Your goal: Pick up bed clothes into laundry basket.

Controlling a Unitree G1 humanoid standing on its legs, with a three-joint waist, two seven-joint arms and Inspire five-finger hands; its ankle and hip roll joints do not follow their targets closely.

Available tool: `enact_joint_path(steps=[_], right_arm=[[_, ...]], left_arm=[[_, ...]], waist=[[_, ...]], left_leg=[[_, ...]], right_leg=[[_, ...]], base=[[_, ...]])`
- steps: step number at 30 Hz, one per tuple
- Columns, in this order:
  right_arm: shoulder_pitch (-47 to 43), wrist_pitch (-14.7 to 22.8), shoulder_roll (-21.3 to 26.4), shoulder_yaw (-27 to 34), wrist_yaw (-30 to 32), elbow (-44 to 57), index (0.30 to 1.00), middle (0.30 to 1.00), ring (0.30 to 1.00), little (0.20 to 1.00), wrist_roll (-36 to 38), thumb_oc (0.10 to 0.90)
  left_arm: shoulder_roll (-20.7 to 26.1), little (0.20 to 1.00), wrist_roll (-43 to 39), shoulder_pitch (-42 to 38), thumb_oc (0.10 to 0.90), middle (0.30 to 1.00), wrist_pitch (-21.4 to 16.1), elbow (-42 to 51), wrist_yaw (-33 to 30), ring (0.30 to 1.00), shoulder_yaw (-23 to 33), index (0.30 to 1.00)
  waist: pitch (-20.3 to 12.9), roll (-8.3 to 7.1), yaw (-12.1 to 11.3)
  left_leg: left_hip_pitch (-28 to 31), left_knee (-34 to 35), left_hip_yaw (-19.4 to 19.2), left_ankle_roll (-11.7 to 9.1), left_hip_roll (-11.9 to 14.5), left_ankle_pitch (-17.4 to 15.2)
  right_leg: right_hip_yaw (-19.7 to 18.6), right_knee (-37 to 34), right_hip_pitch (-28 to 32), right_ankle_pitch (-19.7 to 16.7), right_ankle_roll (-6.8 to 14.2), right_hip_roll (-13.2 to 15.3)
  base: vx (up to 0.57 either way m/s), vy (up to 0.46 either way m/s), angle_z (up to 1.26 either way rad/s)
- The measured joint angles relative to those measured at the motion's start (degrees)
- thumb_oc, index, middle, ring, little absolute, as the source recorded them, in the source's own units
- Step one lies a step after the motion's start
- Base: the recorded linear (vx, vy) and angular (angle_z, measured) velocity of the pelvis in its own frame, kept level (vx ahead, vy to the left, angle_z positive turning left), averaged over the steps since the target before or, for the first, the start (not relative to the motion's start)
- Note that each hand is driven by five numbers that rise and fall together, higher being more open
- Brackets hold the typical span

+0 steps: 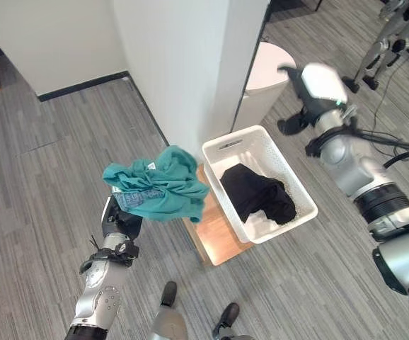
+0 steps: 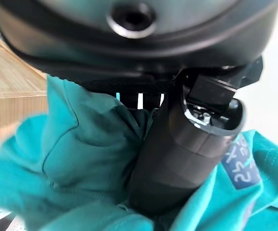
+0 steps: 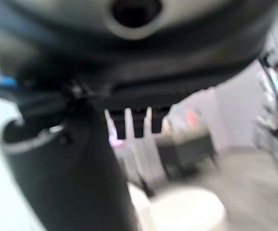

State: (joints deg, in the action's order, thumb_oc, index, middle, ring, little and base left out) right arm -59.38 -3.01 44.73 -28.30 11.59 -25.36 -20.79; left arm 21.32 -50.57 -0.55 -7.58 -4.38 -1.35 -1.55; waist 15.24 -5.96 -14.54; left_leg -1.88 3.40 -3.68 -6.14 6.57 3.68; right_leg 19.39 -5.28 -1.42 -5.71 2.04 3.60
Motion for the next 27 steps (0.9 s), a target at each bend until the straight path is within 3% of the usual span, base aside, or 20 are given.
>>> enact_joint_path(steps=[1,3,8,9,10,11,12,13,14,16,17,18,19,20,21,22,24,27], right_arm=[[4.4,0.5,2.4,5.7,0.5,9.3,0.900,0.900,0.900,0.900,-0.5,0.800],[10.4,1.2,2.3,12.0,3.2,16.8,0.900,0.900,0.900,0.900,-1.7,0.800],[10.4,-1.5,3.9,10.9,3.5,9.2,0.900,0.900,0.900,0.900,-1.7,0.800],[12.8,-1.5,3.0,11.0,3.2,8.4,0.900,0.900,0.900,0.900,-1.4,0.800],[21.2,1.4,-3.6,21.0,2.3,11.3,0.900,0.900,0.900,0.900,-1.6,0.800],[31.2,5.0,-16.1,33.4,1.6,15.4,0.900,0.900,0.900,0.900,-1.0,0.800],[36.2,5.3,-20.3,34.6,4.3,15.6,0.900,0.900,0.900,0.900,-0.1,0.800],[47.6,2.4,-16.2,27.1,1.2,5.4,0.900,0.900,0.900,0.900,0.4,0.800],[50.2,2.0,-15.2,25.6,0.1,-1.9,0.900,0.900,0.900,0.900,0.3,0.800],[53.5,0.0,-16.9,24.9,-0.6,-15.8,0.900,0.900,0.900,0.900,1.0,0.800],[57.1,-0.6,-17.6,24.8,-0.6,-24.7,0.900,0.900,0.900,0.900,1.1,0.800],[63.4,-3.9,-18.3,24.0,-1.8,-35.2,0.900,0.900,0.900,0.900,1.7,0.800],[66.4,-4.0,-19.7,22.8,-2.5,-39.8,0.900,0.900,0.900,0.900,1.8,0.800],[68.2,-3.3,-21.1,21.4,-2.5,-46.6,0.900,0.900,0.900,0.900,1.7,0.800],[69.3,-4.0,-22.1,20.6,-3.8,-51.1,0.900,0.900,0.900,0.900,2.0,0.800],[73.2,-3.4,-22.6,20.9,-4.8,-52.0,0.900,0.900,0.900,0.900,2.6,0.800],[72.8,-2.5,-23.4,20.8,-4.7,-52.1,0.900,0.900,0.900,0.900,3.3,0.800],[71.4,-1.4,-25.1,21.5,-4.1,-50.4,0.900,0.900,0.900,0.900,5.4,0.800]], left_arm=[[0.3,0.300,0.3,-0.1,0.400,0.300,0.1,0.1,-0.6,0.300,0.1,0.300],[1.7,0.300,1.9,0.0,0.400,0.300,0.2,0.3,-1.0,0.300,0.6,0.300],[1.6,0.300,3.5,-2.5,0.400,0.300,0.2,0.5,-0.5,0.300,-0.7,0.300],[1.8,0.300,4.0,-3.2,0.400,0.300,0.5,0.6,-0.9,0.300,-1.4,0.300],[4.3,0.300,7.3,-4.4,0.400,0.300,1.4,1.5,-4.8,0.300,-4.3,0.300],[10.1,0.300,9.9,-4.3,0.400,0.300,2.6,5.1,-6.3,0.300,-8.4,0.300],[12.2,0.300,12.8,-4.5,0.400,0.300,1.9,6.2,-4.1,0.300,-9.3,0.300],[14.1,0.300,17.8,-6.8,0.400,0.300,1.0,6.8,-3.1,0.300,-8.5,0.300],[15.8,0.300,18.7,-8.7,0.400,0.300,1.2,6.8,-3.6,0.300,-8.1,0.300],[25.4,0.300,19.9,-12.8,0.400,0.300,1.7,6.9,-3.5,0.300,-7.3,0.300],[25.2,0.300,23.1,-10.8,0.400,0.300,0.2,8.1,-3.8,0.300,-1.2,0.300],[18.4,0.300,24.3,-7.7,0.400,0.300,-3.4,9.5,-5.9,0.300,6.9,0.300],[16.0,0.300,25.3,-7.6,0.400,0.300,-4.3,9.3,-6.8,0.300,7.5,0.300],[14.1,0.300,26.5,-8.0,0.400,0.300,-4.6,9.1,-7.8,0.300,7.1,0.300],[14.4,0.300,27.5,-8.3,0.400,0.300,-4.6,9.3,-8.2,0.300,6.1,0.300],[14.9,0.300,30.4,-10.0,0.400,0.300,-4.5,8.1,-8.2,0.300,2.8,0.300],[15.3,0.300,32.1,-11.5,0.400,0.300,-3.7,5.0,-8.1,0.300,-1.5,0.300],[15.5,0.300,35.2,-11.9,0.400,0.300,-2.5,4.5,-8.1,0.300,-6.0,0.300]], waist=[[0.0,-0.06,1.4],[-0.7,-0.81,2.9],[-1.7,-1.60,6.1],[-1.9,-1.62,8.3],[-2.3,-1.78,9.9],[-4.2,-2.61,10.9],[-5.1,-2.62,11.0],[-6.4,-1.47,11.9],[-6.7,-0.37,13.1],[-6.1,1.48,14.2],[-6.1,3.45,14.8],[-6.0,5.58,14.8],[-6.0,4.93,15.1],[-6.2,5.21,15.5],[-6.2,5.61,15.4],[-6.2,7.63,16.6],[-7.0,6.69,18.2],[-7.1,4.98,20.0]], left_leg=[[1.6,0.9,-1.0,0.0,-0.3,0.0],[3.2,1.2,-2.8,0.2,-0.2,-0.1],[3.2,1.0,-4.0,0.2,0.5,-0.1],[3.6,0.4,-4.5,0.1,0.2,-0.3],[2.2,-0.9,-5.3,0.2,0.8,-0.9],[2.9,0.2,-9.7,0.5,1.5,-0.4],[3.6,0.9,-9.9,0.3,1.3,-0.2],[6.0,1.6,-12.2,0.4,0.4,-0.3],[6.2,1.6,-12.4,0.7,-0.2,-0.5],[6.6,1.6,-13.3,0.8,-0.6,-0.6],[6.9,1.6,-13.1,0.8,-0.7,-0.6],[7.6,-0.5,-12.8,0.9,-1.1,-1.1],[6.1,-2.8,-12.5,0.8,-1.6,-3.2],[5.3,-1.4,-11.2,0.9,-2.2,-4.1],[5.3,1.8,-10.6,0.8,-1.8,-3.1],[3.8,2.0,-10.8,1.7,1.0,0.8],[4.5,2.0,-11.2,0.4,1.6,0.4],[3.1,2.0,-11.5,0.4,1.5,0.3]], right_leg=[[-1.0,0.0,0.6,0.0,0.0,-0.1],[-2.7,0.0,1.1,-0.1,0.2,0.1],[-3.4,0.0,0.7,-0.4,-0.2,-0.6],[-4.7,-0.1,-0.2,-0.3,-0.1,-0.8],[-7.5,-0.3,0.6,1.5,1.5,-0.3],[-5.5,0.7,0.6,3.0,1.3,-0.7],[-6.0,1.5,0.3,3.1,1.3,-0.8],[-7.7,1.8,0.7,3.1,1.1,0.5],[-8.4,0.9,1.2,1.7,0.9,0.9],[-9.5,0.2,1.5,0.5,1.0,1.0],[-9.1,0.2,1.5,0.2,0.8,1.0],[-9.0,0.1,2.7,0.1,0.6,1.8],[-9.4,0.1,2.9,0.2,0.4,2.7],[-9.3,0.1,3.5,0.2,0.4,3.0],[-9.2,0.1,3.8,0.5,0.6,2.6],[-10.2,-0.3,4.0,1.5,1.3,0.0],[-10.1,-0.4,4.5,2.6,1.9,0.2],[-8.5,0.0,1.9,1.7,2.5,1.0]], base=[[-0.01,0.038,-0.20],[-0.01,0.008,-0.51],[-0.01,0.069,-0.15],[-0.02,0.191,0.26],[-0.02,0.027,0.53],[-0.01,0.025,0.52],[0.02,0.021,-0.37],[0.05,0.014,-0.66],[0.03,-0.002,-0.68],[0.00,-0.037,-0.39],[-0.01,-0.076,-0.59],[-0.02,-0.055,-0.48],[-0.01,-0.056,-0.20],[0.02,-0.025,0.03],[0.02,-0.028,-0.26],[0.03,-0.032,-0.47],[0.02,-0.010,-0.43],[0.03,0.005,-0.29]])
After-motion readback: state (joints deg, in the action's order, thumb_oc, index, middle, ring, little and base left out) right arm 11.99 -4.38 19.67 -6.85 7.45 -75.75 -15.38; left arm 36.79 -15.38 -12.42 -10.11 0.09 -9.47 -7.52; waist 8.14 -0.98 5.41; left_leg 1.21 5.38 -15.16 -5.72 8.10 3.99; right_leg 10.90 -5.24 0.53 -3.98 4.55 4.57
